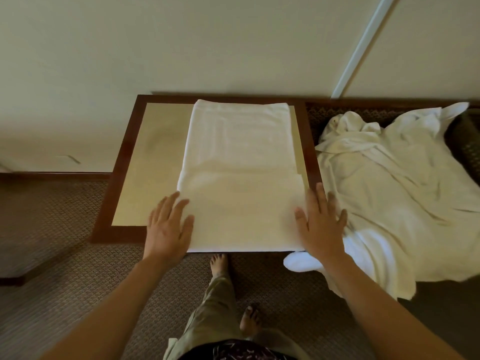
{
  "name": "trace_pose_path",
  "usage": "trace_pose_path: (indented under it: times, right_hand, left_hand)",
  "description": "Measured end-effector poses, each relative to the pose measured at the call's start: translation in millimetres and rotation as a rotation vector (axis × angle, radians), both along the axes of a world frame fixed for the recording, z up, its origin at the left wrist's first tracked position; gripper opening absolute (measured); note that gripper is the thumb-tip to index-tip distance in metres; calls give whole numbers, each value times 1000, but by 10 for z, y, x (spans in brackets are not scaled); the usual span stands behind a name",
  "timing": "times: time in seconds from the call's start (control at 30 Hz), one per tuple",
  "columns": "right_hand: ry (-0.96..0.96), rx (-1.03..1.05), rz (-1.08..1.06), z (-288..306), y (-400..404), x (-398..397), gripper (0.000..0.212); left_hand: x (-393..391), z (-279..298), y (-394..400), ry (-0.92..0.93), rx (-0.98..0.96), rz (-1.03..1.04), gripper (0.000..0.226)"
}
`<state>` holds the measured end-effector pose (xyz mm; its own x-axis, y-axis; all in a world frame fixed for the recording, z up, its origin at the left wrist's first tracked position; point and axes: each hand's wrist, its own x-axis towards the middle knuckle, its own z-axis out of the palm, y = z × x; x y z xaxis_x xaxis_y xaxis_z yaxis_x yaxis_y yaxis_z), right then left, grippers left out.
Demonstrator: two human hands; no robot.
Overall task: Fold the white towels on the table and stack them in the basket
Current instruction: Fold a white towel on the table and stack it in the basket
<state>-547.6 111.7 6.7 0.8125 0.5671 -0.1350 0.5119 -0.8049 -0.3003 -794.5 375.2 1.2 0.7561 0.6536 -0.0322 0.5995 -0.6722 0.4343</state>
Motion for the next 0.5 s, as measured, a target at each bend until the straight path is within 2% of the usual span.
trace_pose_path:
  times: [0.03,0.1,0.2,0.27,0.37,0.43,0.5]
  right_hand:
    - [-2,53,112,-2,-78,-117,69]
    - [34,-18,296,-79,-240,-284,76]
    - [29,-128,326,-255,-390,-345,89]
    - [-34,-75,313,-304,-384,-351,98]
    - [-122,27,259,-284,-358,-319,95]
    - [-134,93,253,-247,-370,-327,87]
    - [-108,151,236,-207,-396,-338,70]
  left_hand:
    - [-106,-42,-94,-20,-16,-74,60]
    - [-305,-172,-222,56,-16,-195,77]
    - [-436,-338,-205,128,62,-258,95]
    - [-425,-349,-125,40,53,-257,90]
    - [-422,-307,18,-107,47,-251,80]
    - [-454,-251,52,-163,40,-241,74]
    - [-491,-168,14,-185,-60,-164,67]
